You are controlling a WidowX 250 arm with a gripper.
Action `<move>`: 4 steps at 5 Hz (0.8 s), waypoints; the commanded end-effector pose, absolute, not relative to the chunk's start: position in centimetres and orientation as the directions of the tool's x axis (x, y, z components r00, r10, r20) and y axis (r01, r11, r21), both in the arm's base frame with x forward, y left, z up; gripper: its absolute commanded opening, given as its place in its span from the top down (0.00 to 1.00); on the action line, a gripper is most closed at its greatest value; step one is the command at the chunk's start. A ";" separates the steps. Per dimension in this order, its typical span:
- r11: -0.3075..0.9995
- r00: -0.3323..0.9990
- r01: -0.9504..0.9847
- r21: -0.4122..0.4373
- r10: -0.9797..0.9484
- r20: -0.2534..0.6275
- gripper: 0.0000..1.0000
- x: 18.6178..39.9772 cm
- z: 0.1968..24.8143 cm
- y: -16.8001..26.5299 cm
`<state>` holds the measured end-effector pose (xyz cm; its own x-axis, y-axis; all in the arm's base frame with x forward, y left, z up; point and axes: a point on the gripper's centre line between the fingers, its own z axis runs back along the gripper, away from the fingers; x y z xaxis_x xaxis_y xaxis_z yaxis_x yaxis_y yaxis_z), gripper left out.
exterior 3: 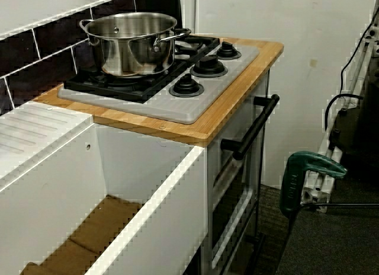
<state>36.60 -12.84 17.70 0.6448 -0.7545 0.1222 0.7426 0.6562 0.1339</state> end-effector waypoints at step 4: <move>0.408 0.395 0.905 0.116 -0.911 0.122 1.00 37.4 14.3 -12.3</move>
<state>37.44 -13.14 12.54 0.4145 -0.9058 0.0880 0.9040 0.4209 0.0747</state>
